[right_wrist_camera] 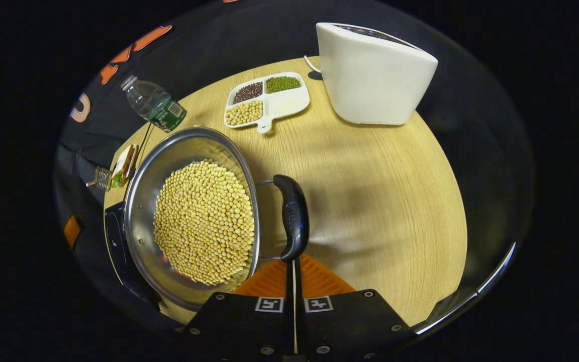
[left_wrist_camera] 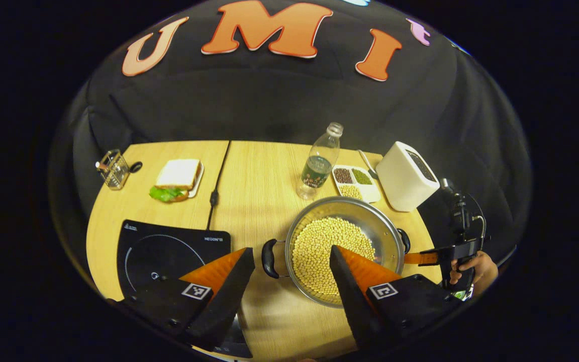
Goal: First push the handle of the pot to place it horizontally, then grasp the pot with both hands and set it on the induction cooktop.
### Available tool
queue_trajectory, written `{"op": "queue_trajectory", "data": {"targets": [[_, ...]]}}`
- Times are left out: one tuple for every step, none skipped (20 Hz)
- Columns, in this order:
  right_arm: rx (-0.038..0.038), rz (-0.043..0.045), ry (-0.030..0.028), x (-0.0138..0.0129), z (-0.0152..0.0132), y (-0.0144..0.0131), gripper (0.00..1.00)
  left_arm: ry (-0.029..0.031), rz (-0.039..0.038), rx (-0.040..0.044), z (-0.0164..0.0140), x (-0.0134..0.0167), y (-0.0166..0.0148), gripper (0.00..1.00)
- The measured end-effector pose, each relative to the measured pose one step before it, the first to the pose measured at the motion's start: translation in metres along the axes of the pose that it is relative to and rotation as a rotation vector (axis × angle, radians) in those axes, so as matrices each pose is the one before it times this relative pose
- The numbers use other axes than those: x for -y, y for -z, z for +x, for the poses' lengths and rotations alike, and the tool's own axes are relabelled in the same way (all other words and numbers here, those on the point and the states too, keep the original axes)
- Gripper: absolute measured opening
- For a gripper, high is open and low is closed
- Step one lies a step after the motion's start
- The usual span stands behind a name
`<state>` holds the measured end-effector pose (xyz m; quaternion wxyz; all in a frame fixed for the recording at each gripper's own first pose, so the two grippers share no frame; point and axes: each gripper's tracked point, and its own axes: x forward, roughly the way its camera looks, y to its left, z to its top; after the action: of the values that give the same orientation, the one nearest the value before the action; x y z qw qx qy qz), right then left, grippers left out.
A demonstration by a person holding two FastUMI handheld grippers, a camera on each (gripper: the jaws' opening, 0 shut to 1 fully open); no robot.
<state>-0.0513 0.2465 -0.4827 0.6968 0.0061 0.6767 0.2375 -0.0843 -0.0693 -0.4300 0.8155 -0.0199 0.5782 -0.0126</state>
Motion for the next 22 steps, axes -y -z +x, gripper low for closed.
{"op": "queue_trajectory", "data": {"targets": [[0.01215, 0.00375, 0.00694, 0.00535, -0.00478, -0.00023, 0.02, 0.00381, -0.01273, -0.01944, 0.00899, 0.0003, 0.00323, 0.98], [0.01299, 0.00372, -0.00208, 0.0019, -0.00563, -0.00008, 0.05, -0.00551, -0.00715, -0.0177, 0.00782, -0.00135, 0.00126, 0.99], [0.01399, 0.00341, -0.00059, 0.00144, -0.00374, -0.00119, 0.16, -0.00077, 0.00292, -0.01333, 0.00809, -0.00042, 0.00198, 0.99], [0.0137, -0.00091, 0.00547, 0.0024, -0.00401, -0.00165, 0.22, -0.00746, 0.00829, -0.01517, 0.00682, -0.00125, 0.00173, 0.99], [0.02237, 0.00251, -0.00632, -0.0005, -0.00526, -0.00273, 0.35, -0.00364, 0.00786, -0.01335, 0.00576, -0.0003, 0.0021, 0.99], [0.02315, 0.00859, -0.01457, -0.0043, -0.00511, -0.00591, 0.42, -0.00543, 0.0067, -0.01223, 0.00534, -0.00066, 0.00111, 0.99], [0.01911, 0.00914, -0.01233, -0.00396, -0.00393, -0.004, 0.6, -0.00663, 0.00428, -0.01132, 0.00573, -0.00155, 0.00258, 0.99], [0.02577, 0.00343, -0.01509, -0.0052, -0.00343, -0.00541, 0.59, -0.00148, 0.00013, -0.00988, 0.00455, -0.00103, 0.00193, 0.99], [0.03096, -0.0067, -0.01377, -0.00495, 0.0014, -0.00852, 0.67, 0.00161, -0.00118, -0.0075, 0.00439, 0.00023, 0.00052, 0.99], [0.01311, -0.00998, 0.00378, -0.00223, 0.00422, -0.00497, 0.71, 0.00259, 0.00307, -0.00358, 0.00514, 0.00157, 0.00258, 0.99], [0.00293, -0.00827, 0.0034, -0.00208, 0.00504, -0.00136, 0.77, -0.00697, 0.00792, -0.01153, 0.00479, -0.0009, 0.00302, 0.99], [0.00218, -0.00566, 0.00311, -0.0027, 0.00607, -0.00131, 0.81, -0.01377, 0.01198, -0.01277, 0.00279, -0.00163, 0.00251, 0.99], [0.0004, -0.00815, 0.0022, -0.00303, 0.00636, -0.00169, 0.86, -0.0213, 0.0275, 0.01131, 0.00323, -0.00397, -0.0038, 0.99], [-0.00085, -0.01037, 0.00981, 0.00021, 0.00627, -0.00041, 0.88, -0.01156, 0.01912, 0.00744, 0.00335, -0.00195, -0.00256, 0.99], [-0.0044, -0.01343, 0.01139, 0.00041, 0.0056, -0.0002, 0.92, -0.01781, 0.01512, -0.00148, 0.00483, -0.00173, 0.00195, 0.99], [-0.00484, -0.00879, 0.01117, -0.00079, 0.00499, 0.00083, 0.93, -0.02087, -0.002, -0.02164, 0.00321, -0.0052, 0.00564, 0.99], [-0.00367, -0.00773, 0.00303, -0.00173, 0.00366, 0.00053, 0.94, -0.00027, -0.01762, -0.01254, 0.00287, 0.0006, 0.00621, 0.99], [0.00443, -0.00687, 0.00382, -0.00119, 0.0034, -0.00049, 0.95, 0.00845, -0.01734, -0.00482, 0.00394, 0.00243, 0.00233, 0.99], [0.00406, -0.01096, 0.00701, 0.00027, 0.00287, -0.00117, 0.95, -0.01249, -0.00546, 0.00173, 0.00539, -0.00415, 0.00259, 0.99], [0.00298, -0.01213, 0.00885, 0.00046, 0.00292, -0.00019, 0.94, -0.01888, 0.00272, 0.00188, 0.00586, -0.00521, 0.00181, 0.99], [0.00125, -0.01007, 0.01262, 0.00067, 0.00348, 0.00104, 0.95, -0.01679, -0.00551, 0.00617, 0.00481, -0.00342, 0.00211, 0.99], [-0.00042, -0.00758, 0.00903, 0.00048, 0.00279, 0.00129, 0.95, 0.00131, -0.00752, 0.00322, 0.00349, 0.0006, 0.00003, 0.98]]}}
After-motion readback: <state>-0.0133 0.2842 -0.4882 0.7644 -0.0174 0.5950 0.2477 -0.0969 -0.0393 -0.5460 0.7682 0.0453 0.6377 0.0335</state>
